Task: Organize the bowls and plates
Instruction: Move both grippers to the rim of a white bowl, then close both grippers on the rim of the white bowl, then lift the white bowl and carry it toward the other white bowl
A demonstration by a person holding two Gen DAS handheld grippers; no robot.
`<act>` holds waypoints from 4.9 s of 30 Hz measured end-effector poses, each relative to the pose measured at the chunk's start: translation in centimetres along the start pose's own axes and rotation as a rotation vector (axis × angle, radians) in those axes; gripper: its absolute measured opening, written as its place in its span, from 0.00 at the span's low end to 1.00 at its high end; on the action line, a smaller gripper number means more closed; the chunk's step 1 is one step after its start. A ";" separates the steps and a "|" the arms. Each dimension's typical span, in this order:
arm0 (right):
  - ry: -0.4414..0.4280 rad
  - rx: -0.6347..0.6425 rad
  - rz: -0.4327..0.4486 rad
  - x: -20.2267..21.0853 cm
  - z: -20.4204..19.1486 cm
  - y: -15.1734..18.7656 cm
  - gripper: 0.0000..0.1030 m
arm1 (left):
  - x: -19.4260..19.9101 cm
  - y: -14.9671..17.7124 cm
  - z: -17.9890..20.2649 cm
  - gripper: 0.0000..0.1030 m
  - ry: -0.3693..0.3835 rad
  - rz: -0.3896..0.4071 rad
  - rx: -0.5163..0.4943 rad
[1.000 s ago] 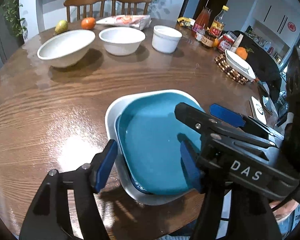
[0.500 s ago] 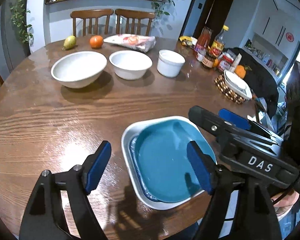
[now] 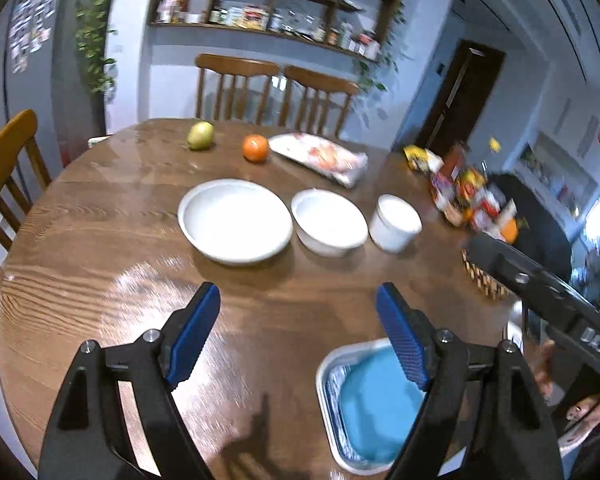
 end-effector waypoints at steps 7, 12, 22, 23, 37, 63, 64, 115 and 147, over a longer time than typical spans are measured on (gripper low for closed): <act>-0.048 0.070 0.025 -1.6 -3.2 -5.8 0.83 | 0.2 -5.0 -3.5 0.78 -0.083 0.073 0.098; -0.147 0.049 -0.043 -6.8 -4.8 -9.2 0.83 | -1.8 -6.2 -7.7 0.77 -0.131 0.140 0.239; -0.097 0.126 -0.310 -20.5 -5.2 -7.0 0.67 | -10.3 -3.4 -12.8 0.63 -0.074 -0.054 0.438; -0.090 0.126 -0.348 -21.9 -5.0 -6.6 0.60 | -10.7 -3.2 -12.9 0.58 -0.075 -0.062 0.442; -0.014 0.174 -0.518 -29.5 -3.2 -2.3 0.25 | -13.6 -2.3 -13.0 0.29 -0.009 -0.120 0.440; -0.033 0.222 -0.547 -25.9 -5.4 1.3 0.20 | -11.4 -0.7 -12.8 0.27 -0.119 -0.262 0.366; -0.028 0.224 -0.544 -25.9 -5.3 1.3 0.20 | -11.3 -0.7 -12.7 0.28 -0.116 -0.264 0.364; 0.006 -0.135 -0.430 -23.3 11.8 -2.0 0.37 | -14.0 -4.6 4.1 0.43 0.045 -0.214 0.038; -0.035 -0.136 -0.445 -24.2 11.7 -1.6 0.36 | -20.7 -4.6 4.0 0.36 0.000 -0.291 0.060</act>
Point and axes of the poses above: each gripper's, at about its wrist camera, not at the fingertips, and x roughly against the way its jaws point, z to its right, y to its underside, the point moved 6 cm from there along -x, roughly the way its jaws point, and after that the axes turned 5 degrees about -z, right-handed, at the moved point
